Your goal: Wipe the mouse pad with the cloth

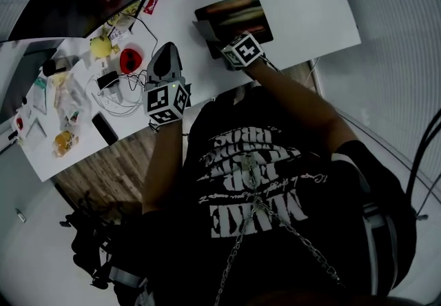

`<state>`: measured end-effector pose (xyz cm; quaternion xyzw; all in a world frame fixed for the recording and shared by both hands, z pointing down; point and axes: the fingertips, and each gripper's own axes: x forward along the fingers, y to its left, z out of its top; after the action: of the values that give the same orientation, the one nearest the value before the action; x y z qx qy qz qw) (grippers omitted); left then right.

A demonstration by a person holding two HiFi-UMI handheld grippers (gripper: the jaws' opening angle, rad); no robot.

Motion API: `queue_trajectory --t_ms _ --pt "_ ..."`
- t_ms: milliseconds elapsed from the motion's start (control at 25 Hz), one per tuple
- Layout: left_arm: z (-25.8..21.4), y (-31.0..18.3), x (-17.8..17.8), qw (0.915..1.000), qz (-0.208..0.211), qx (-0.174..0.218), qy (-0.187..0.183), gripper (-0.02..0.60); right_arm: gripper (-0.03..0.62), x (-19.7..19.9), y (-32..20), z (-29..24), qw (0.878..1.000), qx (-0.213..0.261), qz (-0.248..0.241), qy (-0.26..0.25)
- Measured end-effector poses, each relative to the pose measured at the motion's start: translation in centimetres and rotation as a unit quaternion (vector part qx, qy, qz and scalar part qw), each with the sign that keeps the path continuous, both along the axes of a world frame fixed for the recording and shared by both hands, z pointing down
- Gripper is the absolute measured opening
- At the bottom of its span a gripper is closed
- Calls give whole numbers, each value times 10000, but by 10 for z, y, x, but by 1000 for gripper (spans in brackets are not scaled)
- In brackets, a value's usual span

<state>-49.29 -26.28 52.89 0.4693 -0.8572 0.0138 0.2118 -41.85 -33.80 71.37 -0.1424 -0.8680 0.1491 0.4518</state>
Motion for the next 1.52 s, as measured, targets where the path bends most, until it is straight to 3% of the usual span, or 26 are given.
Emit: queue_trajectory --t_ms 120,240,400,640,840,960,1040,1120,1280,1360,1440,1520 --pt "-2 3 3 10000 -24 -37 -40 6 20 9 16 18 9997 -14 -205 142" --pt "-4 4 4 9999 -45 -64 -67 6 20 18 -3 22 9998 -92 61 164" --pt "-6 -2 8 9999 -53 -50 -76 6 20 43 -58 23 9988 106 449 187" --pt "-14 -30 21 9999 27 14 -113 6 20 93 -158 22 9883 199 1478 321" --pt "-19 -50 34 9999 3 28 -142 6 20 116 -207 14 9787 351 2004 291" --pt "-18 -57 41 9999 -63 31 -150 6 20 129 -235 17 9773 747 1963 294" --pt "-17 -62 48 9999 -84 20 -136 6 52 133 -242 17 9799 907 1764 199" --pt "-18 -67 54 9999 -81 33 -137 6 147 137 -241 12 9821 857 1674 75" --pt "-28 -74 65 9998 -56 115 -160 6 173 143 -233 -22 9841 847 1528 -324" --pt "-41 -78 71 9995 -32 227 -221 6 178 146 -226 -61 9820 768 1514 -824" --pt "-62 -84 77 9985 13 404 -368 6 175 145 -221 -123 9693 579 1607 -1765" --pt "-87 -92 82 9962 82 622 -606 6 140 146 -216 -196 9429 642 1641 -2825"
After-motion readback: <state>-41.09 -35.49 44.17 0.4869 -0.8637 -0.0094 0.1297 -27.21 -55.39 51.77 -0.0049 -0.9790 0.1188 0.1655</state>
